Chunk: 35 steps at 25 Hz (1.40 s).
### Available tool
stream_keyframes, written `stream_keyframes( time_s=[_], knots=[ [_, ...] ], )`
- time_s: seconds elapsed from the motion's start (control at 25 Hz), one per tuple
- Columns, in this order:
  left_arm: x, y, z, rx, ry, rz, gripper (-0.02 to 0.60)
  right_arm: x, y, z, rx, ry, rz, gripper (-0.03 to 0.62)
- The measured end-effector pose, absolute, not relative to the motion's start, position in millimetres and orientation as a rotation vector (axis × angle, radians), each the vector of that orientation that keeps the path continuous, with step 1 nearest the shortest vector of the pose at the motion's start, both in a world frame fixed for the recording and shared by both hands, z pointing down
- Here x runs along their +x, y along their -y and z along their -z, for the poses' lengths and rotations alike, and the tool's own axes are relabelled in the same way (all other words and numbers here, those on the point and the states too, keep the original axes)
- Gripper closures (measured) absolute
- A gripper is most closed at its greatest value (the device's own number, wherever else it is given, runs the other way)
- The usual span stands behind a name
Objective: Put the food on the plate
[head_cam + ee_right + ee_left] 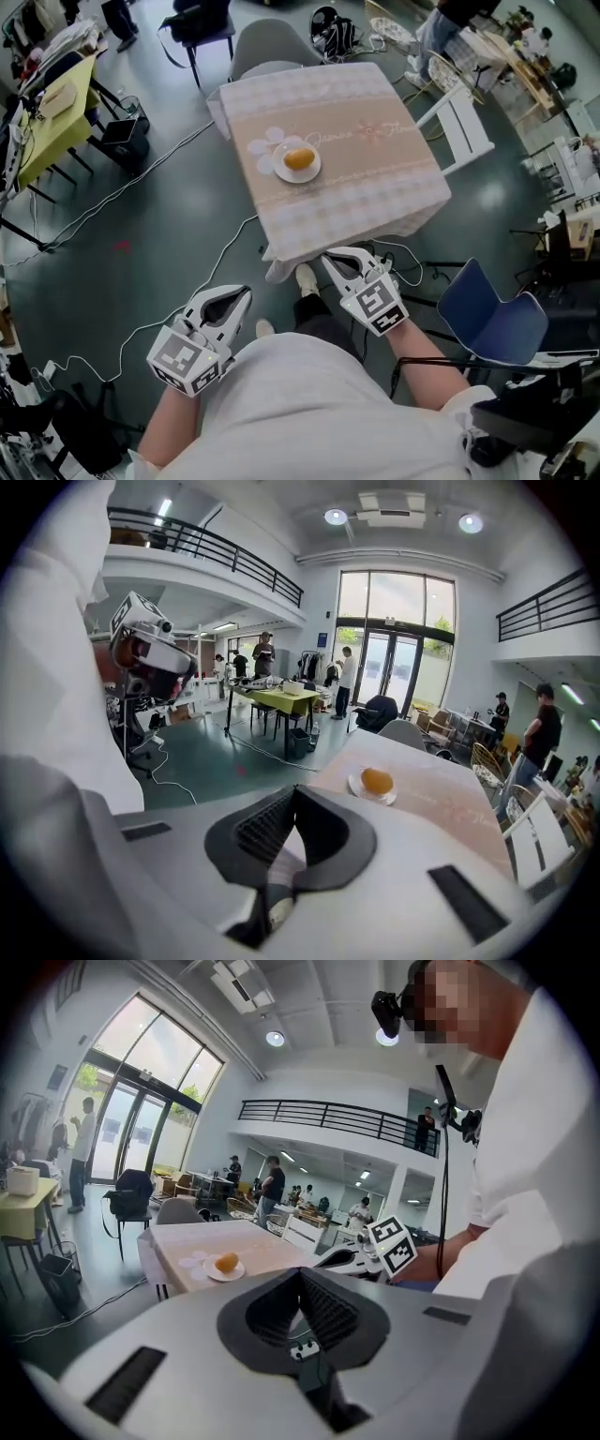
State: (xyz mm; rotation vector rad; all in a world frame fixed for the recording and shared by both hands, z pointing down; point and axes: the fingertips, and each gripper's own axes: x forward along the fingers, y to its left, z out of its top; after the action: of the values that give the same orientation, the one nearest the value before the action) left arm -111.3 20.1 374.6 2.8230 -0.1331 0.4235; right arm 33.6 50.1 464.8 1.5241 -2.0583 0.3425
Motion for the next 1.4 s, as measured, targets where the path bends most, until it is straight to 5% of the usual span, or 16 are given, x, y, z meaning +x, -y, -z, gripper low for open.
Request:
stream_keyframes(
  time_s=[0.56, 1.4],
  knots=[
    [-162, -72, -380, 2.872, 0.04, -0.41, 0.572, -85, -127, -447, 1.458, 2.142, -0.318, 0.582],
    [-193, -77, -390, 2.857, 0.091, -0.433, 0.572, -120, -122, -444, 1.389, 2.176, -0.27, 0.582]
  ],
)
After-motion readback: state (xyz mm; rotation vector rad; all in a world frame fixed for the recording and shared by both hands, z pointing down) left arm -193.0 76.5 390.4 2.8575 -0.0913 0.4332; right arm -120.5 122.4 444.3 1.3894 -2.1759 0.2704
